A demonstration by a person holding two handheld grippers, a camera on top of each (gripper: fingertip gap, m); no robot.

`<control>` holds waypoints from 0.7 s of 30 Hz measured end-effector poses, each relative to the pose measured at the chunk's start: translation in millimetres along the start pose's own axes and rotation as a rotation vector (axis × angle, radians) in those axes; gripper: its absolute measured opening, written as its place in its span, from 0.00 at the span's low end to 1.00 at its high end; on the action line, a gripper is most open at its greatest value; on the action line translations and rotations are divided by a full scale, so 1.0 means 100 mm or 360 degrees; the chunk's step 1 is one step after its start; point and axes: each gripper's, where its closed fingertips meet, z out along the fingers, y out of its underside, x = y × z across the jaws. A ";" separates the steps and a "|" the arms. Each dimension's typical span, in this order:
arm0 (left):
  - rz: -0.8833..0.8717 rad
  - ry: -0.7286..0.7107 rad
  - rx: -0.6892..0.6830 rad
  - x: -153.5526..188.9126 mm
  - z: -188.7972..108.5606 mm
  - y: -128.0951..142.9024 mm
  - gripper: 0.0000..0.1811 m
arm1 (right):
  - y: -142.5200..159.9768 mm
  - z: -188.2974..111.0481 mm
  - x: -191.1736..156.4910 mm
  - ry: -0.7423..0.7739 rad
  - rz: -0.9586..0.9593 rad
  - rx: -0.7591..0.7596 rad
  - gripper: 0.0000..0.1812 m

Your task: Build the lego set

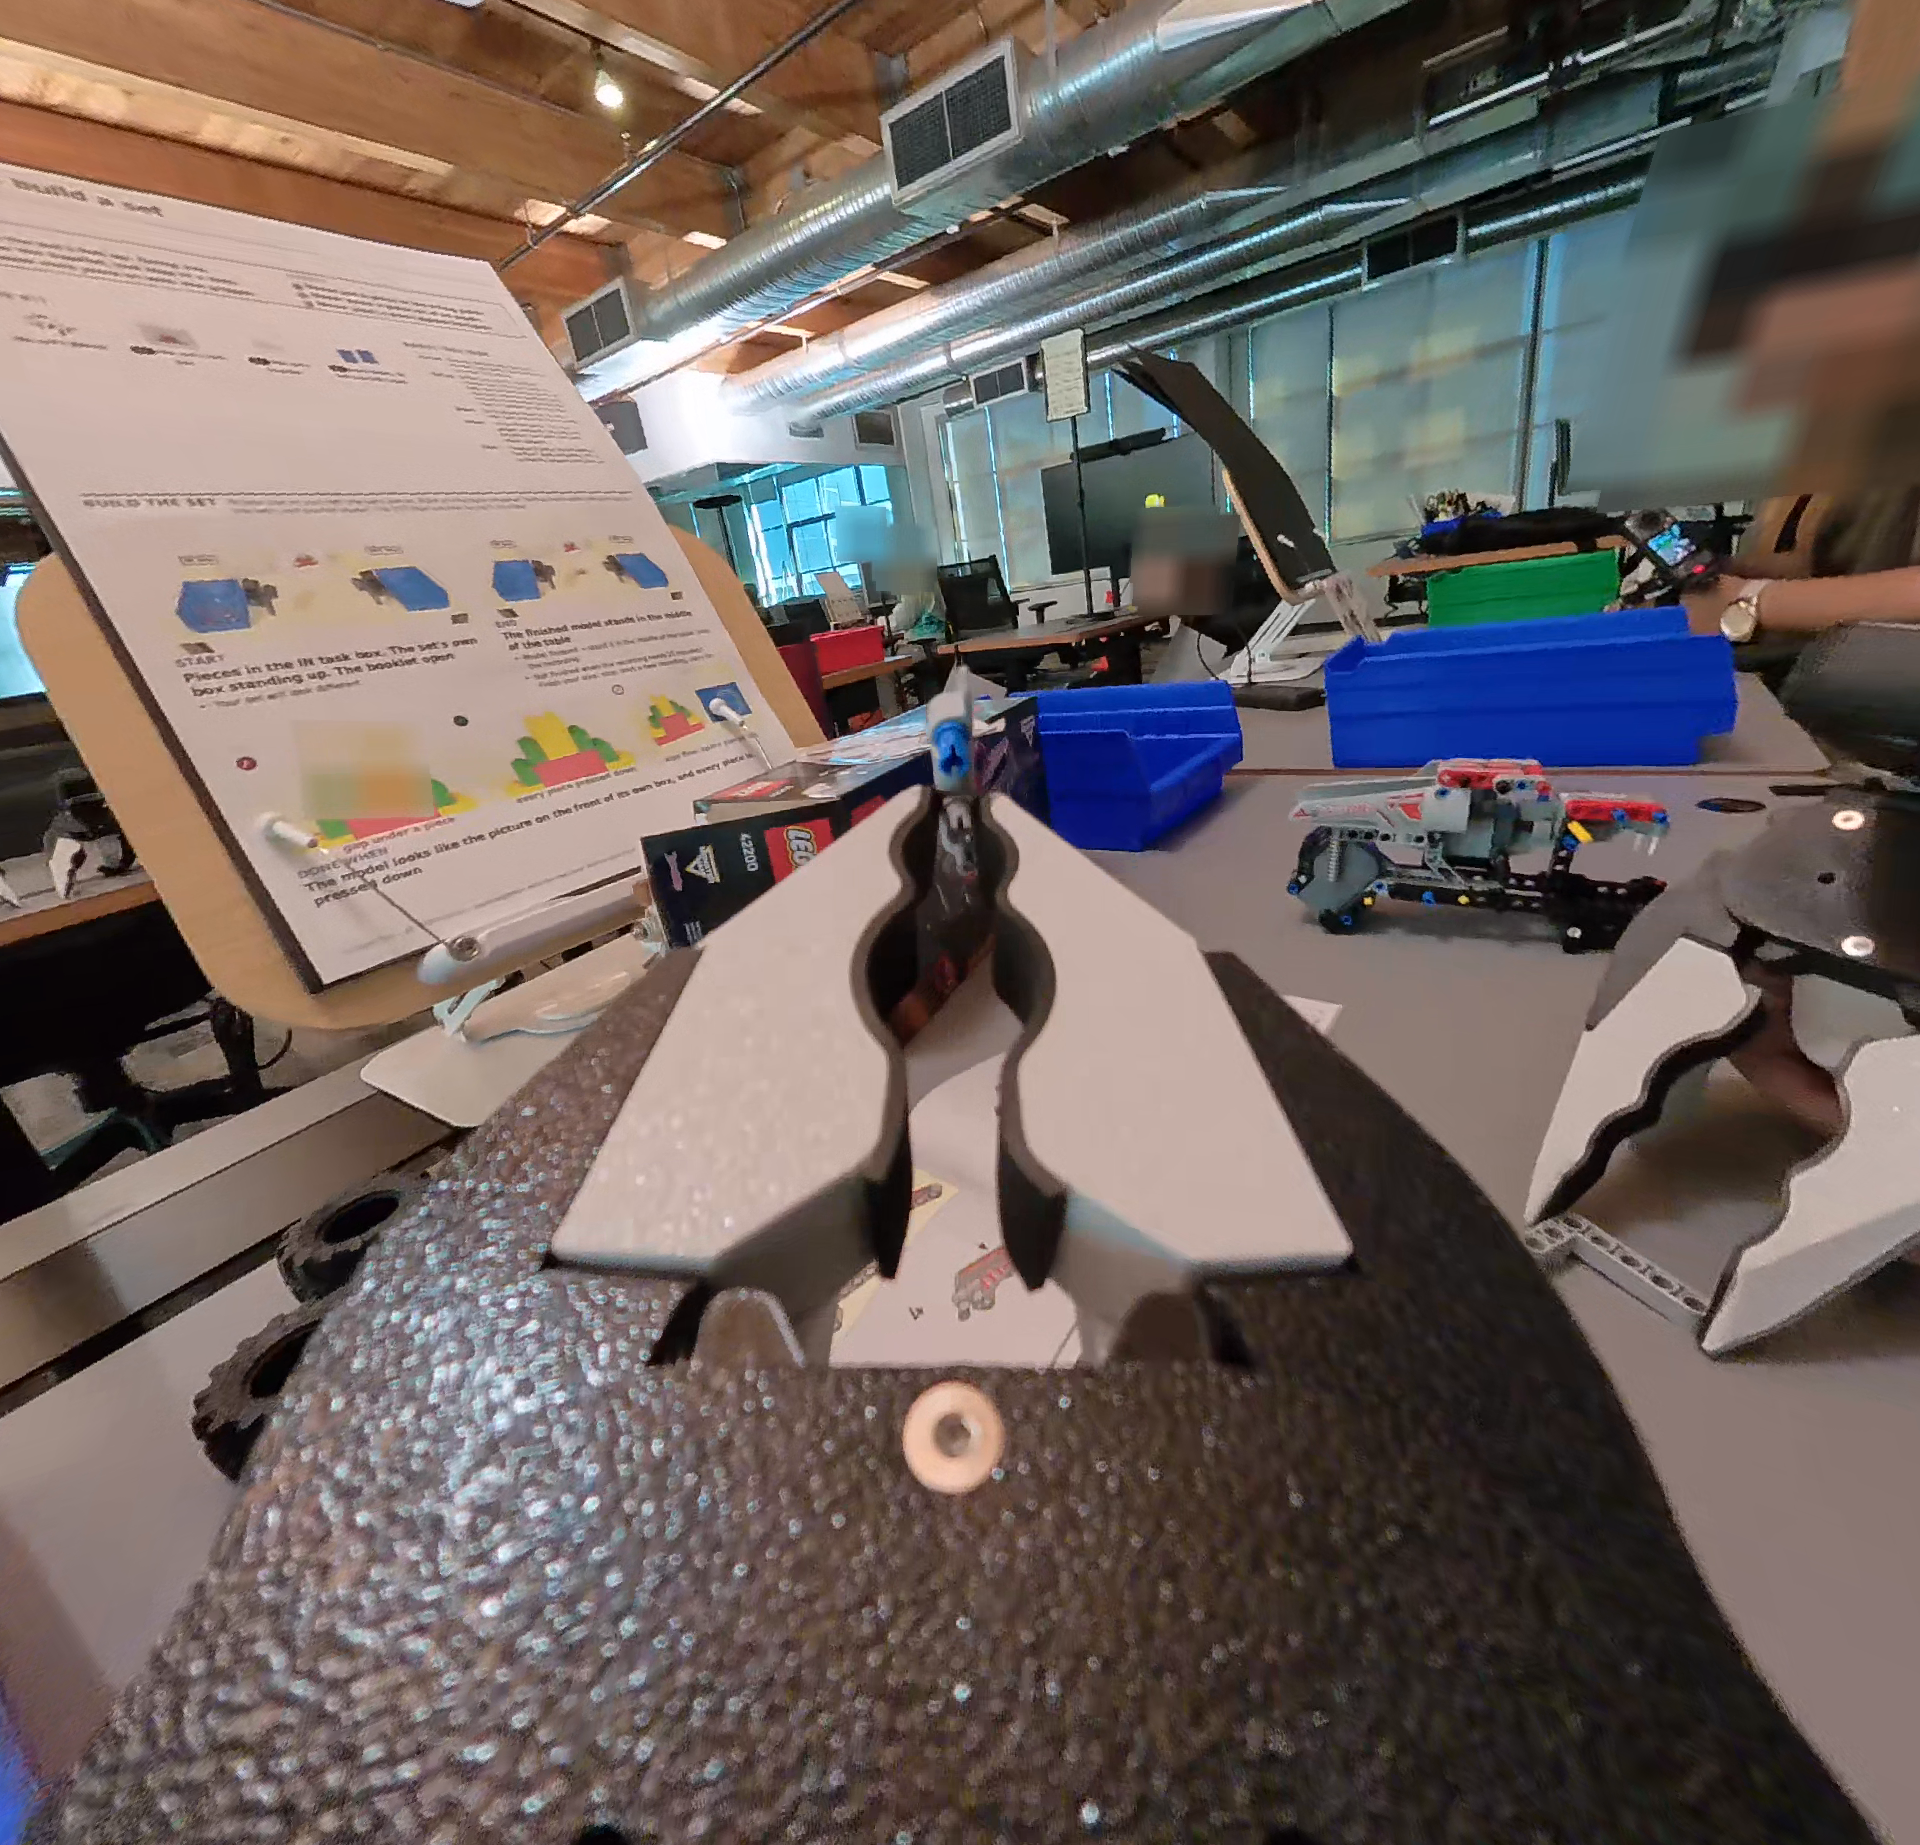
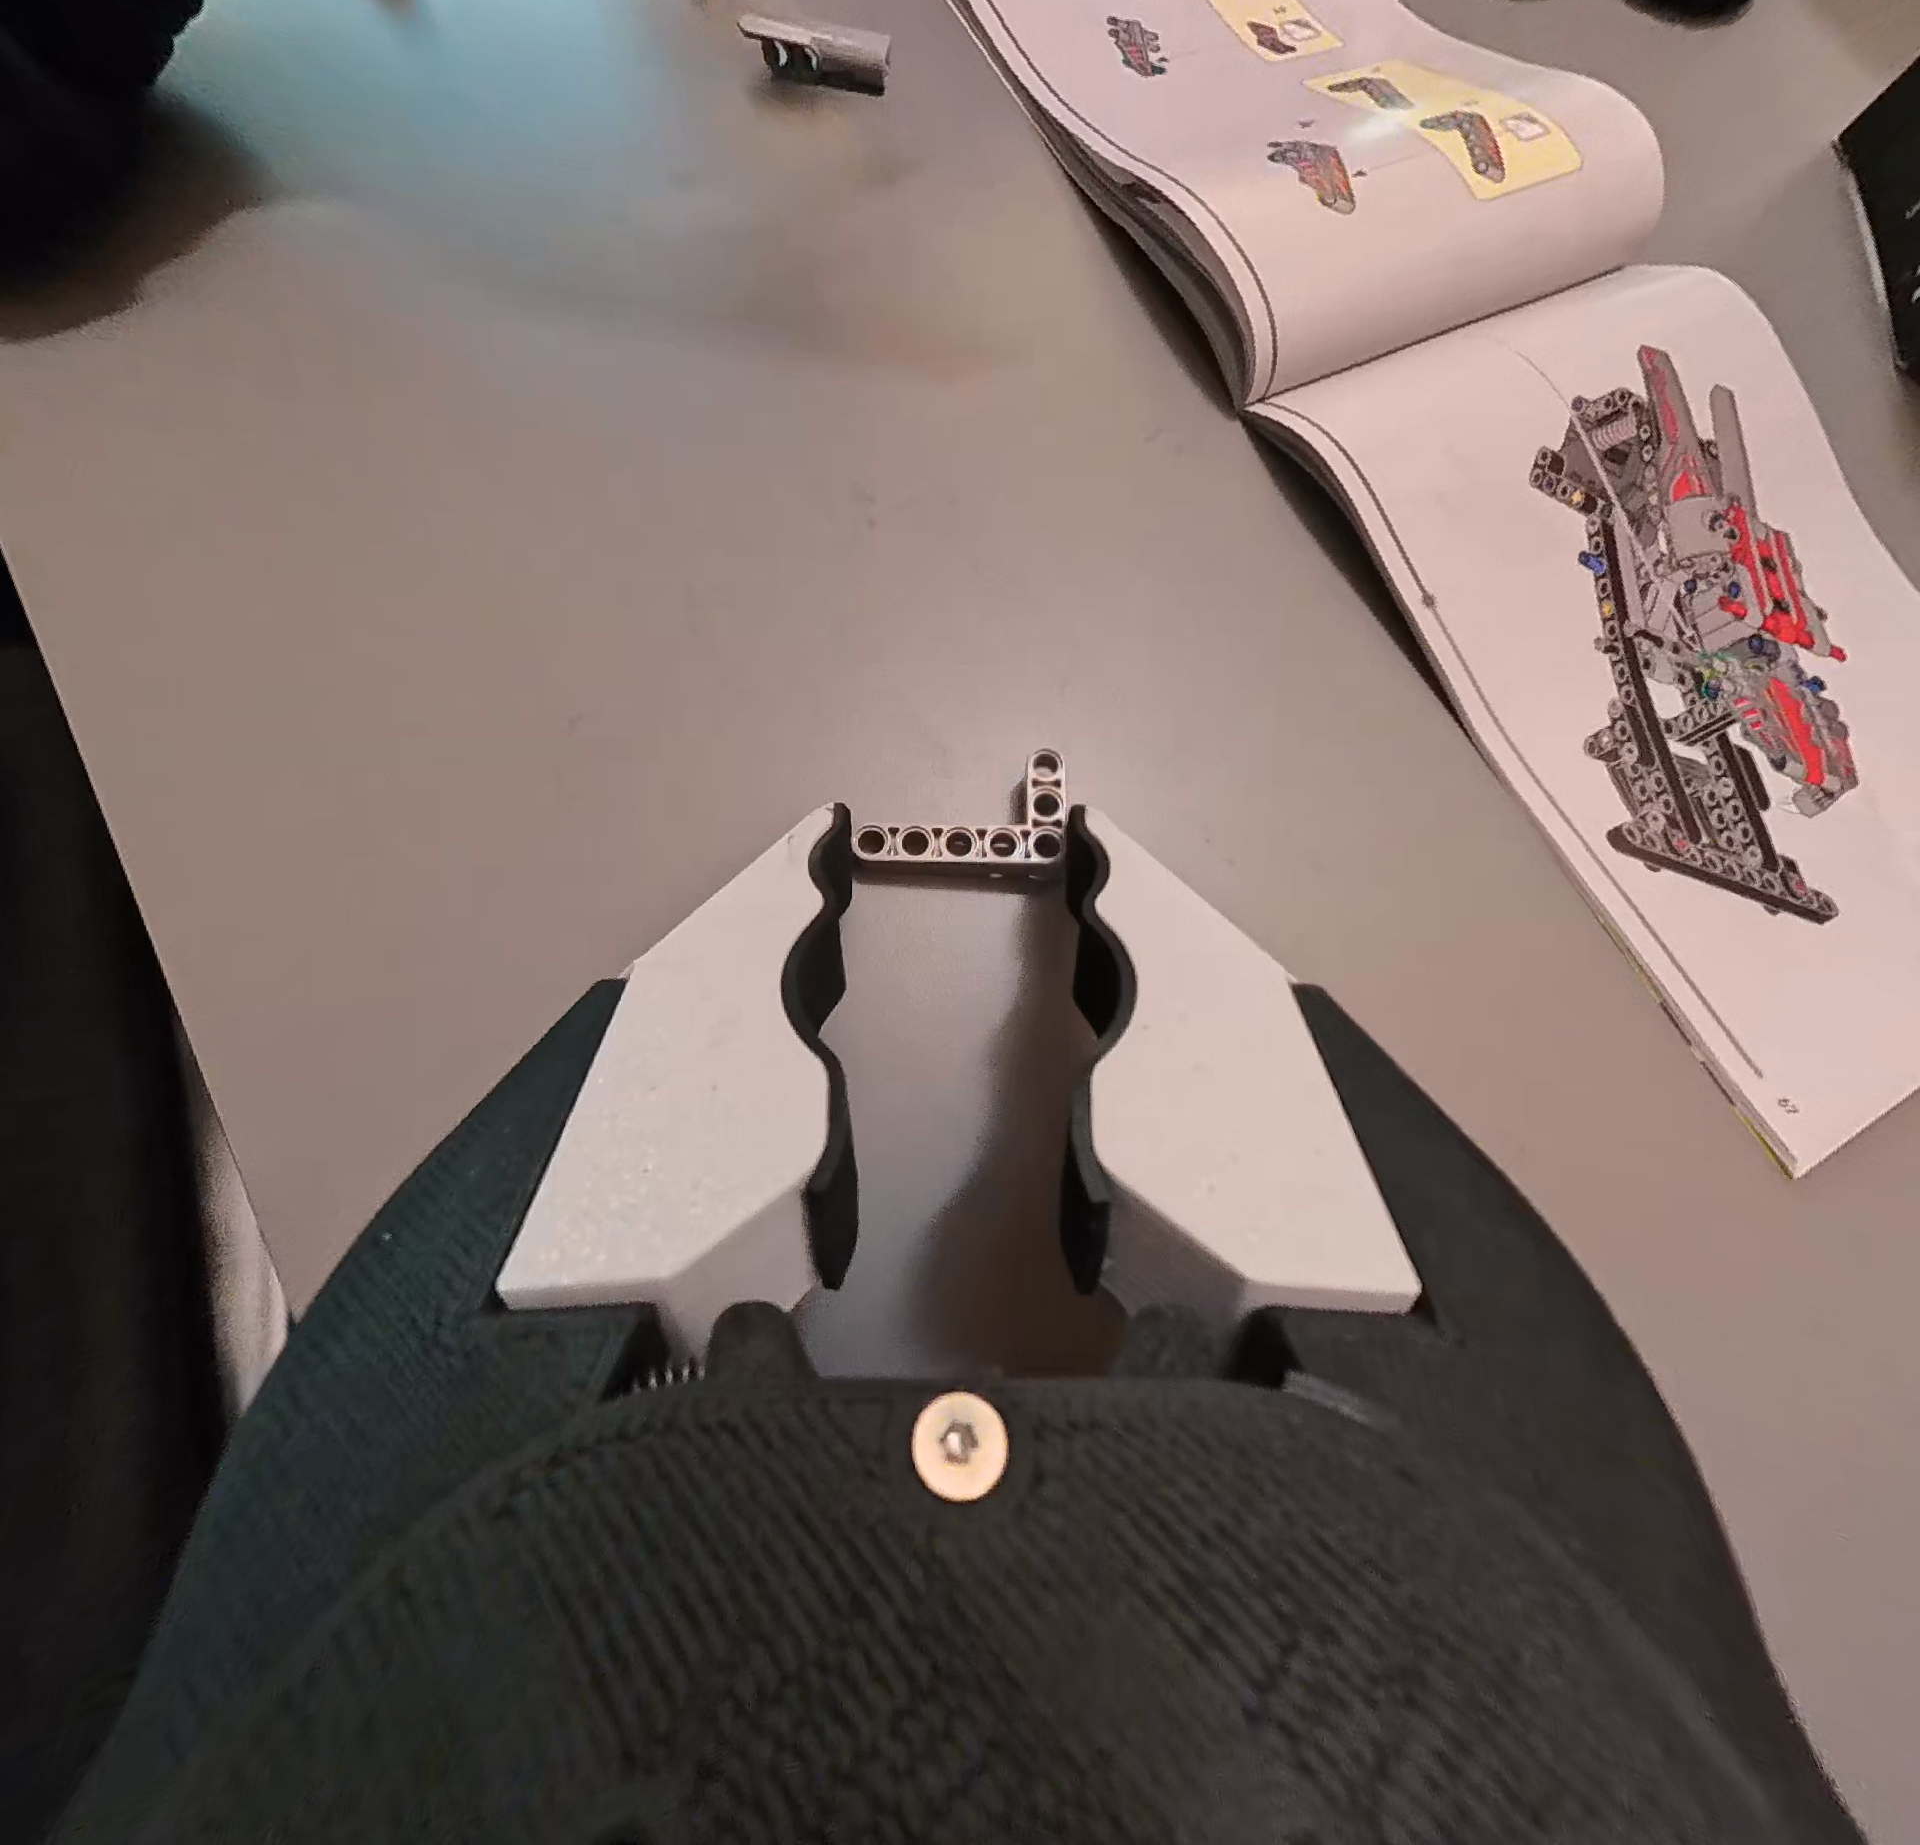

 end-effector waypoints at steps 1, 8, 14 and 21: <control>0.0011 0.0004 -0.0007 0.01 0.01 0.01 0.02 | 0.00 0.00 0.00 0.0001 -0.0010 0.0002 0.22; 0.0023 -0.0004 -0.0034 0.01 0.02 0.05 0.02 | 0.02 -0.01 0.05 0.0069 0.0083 -0.0012 0.29; 0.0010 0.0017 -0.0043 0.04 0.04 0.06 0.02 | 0.04 -0.01 0.02 0.0038 0.0192 -0.0040 0.28; 0.0076 0.0133 -0.0040 0.20 0.08 0.05 0.02 | 0.01 0.00 -0.01 -0.0073 -0.0005 -0.0030 0.22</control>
